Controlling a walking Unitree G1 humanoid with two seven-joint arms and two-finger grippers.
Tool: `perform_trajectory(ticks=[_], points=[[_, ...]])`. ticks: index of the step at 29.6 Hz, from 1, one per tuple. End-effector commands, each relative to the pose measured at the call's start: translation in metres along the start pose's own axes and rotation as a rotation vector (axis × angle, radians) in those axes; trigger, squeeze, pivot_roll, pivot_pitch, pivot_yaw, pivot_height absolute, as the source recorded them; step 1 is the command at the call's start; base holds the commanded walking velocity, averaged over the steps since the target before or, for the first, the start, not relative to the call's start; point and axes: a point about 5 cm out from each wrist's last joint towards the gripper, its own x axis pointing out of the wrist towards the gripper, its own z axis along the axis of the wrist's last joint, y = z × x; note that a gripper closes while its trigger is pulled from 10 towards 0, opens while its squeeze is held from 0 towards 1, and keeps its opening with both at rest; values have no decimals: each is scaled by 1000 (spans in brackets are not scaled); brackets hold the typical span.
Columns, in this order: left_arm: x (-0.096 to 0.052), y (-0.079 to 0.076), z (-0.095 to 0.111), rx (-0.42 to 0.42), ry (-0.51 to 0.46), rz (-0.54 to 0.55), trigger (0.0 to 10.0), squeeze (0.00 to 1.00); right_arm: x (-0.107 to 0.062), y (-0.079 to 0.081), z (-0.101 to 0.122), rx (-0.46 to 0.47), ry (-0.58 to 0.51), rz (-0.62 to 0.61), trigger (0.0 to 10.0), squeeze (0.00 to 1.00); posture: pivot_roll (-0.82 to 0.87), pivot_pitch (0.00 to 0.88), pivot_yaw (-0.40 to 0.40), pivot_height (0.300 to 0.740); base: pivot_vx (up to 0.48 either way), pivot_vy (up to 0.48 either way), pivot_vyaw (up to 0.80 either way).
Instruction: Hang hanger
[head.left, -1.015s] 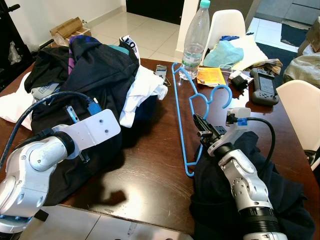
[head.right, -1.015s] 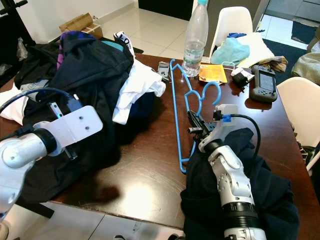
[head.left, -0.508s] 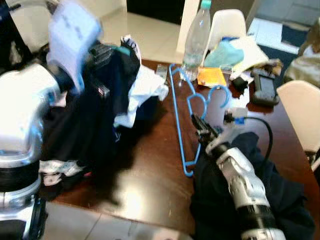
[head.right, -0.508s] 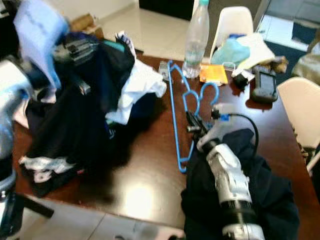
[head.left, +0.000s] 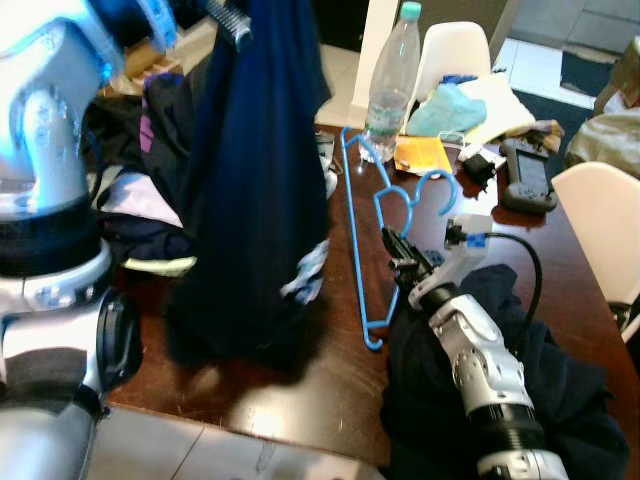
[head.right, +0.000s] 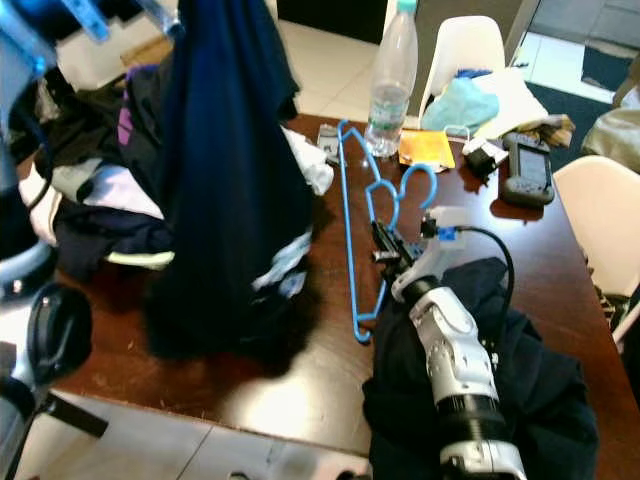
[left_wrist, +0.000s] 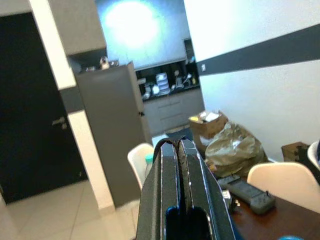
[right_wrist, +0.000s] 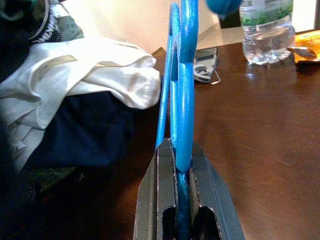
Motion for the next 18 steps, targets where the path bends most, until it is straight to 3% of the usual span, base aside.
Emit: perform_trajectory(ticks=[1,5,8,10,12,15,16,18], points=[[5,3,9,-17,-52,0,0,0,-4,-4,-11,1,42,-24,10000,0,250,85,-12,740,0,0,0],[20,0,19,-76,-109,-26,0,0,-2,-2,-12,2,35,-22,10000,0,245,74,-5,740,0,0,0],[36,-15,22,-151,-152,-108,0,0,-1,-2,-11,2,28,-24,10000,0,244,76,-6,740,0,0,0],[36,-15,22,-151,-152,-108,0,0,-1,-2,-11,2,28,-24,10000,0,244,76,-6,740,0,0,0],[51,-24,19,-240,-176,-155,0,0,-3,-4,-10,0,24,-34,10000,0,240,79,2,740,0,0,0],[56,-25,18,-274,-184,-161,0,0,-3,-5,-10,-1,23,-37,10000,0,240,79,2,740,0,0,0],[61,-20,19,-328,-215,-139,0,0,-4,-6,-11,-1,18,-45,10000,0,233,82,8,740,0,0,0],[61,-20,19,-328,-215,-139,0,0,-4,-6,-11,-1,18,-45,10000,0,233,82,8,740,0,0,0]])
